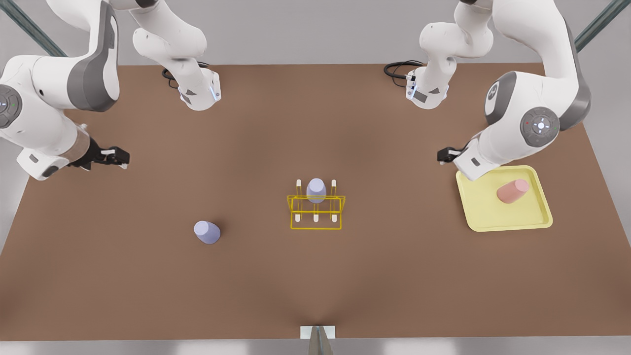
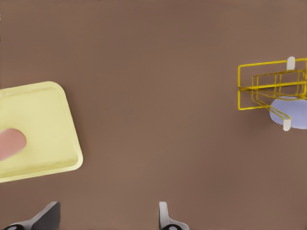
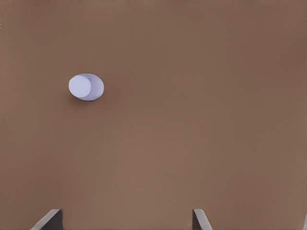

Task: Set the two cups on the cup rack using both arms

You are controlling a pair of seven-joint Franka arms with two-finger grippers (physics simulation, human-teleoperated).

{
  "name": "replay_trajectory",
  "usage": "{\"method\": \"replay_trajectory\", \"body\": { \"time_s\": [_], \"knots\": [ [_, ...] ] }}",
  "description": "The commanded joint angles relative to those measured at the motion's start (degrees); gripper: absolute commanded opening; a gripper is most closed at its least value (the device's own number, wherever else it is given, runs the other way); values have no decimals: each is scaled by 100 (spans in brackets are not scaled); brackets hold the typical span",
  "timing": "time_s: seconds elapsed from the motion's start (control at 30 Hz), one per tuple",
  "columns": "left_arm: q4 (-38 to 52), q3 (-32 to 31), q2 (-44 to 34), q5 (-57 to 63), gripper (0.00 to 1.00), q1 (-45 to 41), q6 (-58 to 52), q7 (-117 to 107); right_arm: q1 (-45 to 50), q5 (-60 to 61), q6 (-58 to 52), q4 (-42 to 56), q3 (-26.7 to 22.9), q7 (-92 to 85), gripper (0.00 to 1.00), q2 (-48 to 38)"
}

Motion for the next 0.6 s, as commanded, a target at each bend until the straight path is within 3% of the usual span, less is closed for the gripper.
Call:
{"method": "replay_trajectory", "body": {
  "time_s": [0.0,0.07,0.1,0.13,0.23,0.3,0.4,0.5,0.57],
  "knots": [
    [23,4,-2,-24,100,-8,271,-325,-22,64,577,11,-3,1,100,-9],
    [23,4,-2,-15,100,-8,271,-334,47,-5,620,20,6,54,100,157],
    [-4,230,-11,-41,100,-8,384,-317,433,-232,927,72,15,63,100,675],
    [-214,775,6,-59,100,9,876,392,1040,-498,1095,335,-3,508,100,1246],
    [-1294,1602,209,-59,100,334,2738,2380,1155,-340,2122,512,15,1337,100,2196],
    [-1384,1647,551,-164,100,923,3242,3576,1164,-269,2765,494,15,1574,100,2557],
    [-1761,1647,771,-217,100,1590,3997,4359,1111,-102,3608,-41,6,1601,100,2699],
    [-2297,1647,859,-173,100,1714,4481,4491,971,65,4988,-1061,6,1592,100,2505],
    [-2561,1656,833,46,100,1864,4815,4746,927,135,5349,-1413,6,1575,100,2435]
  ]
}}
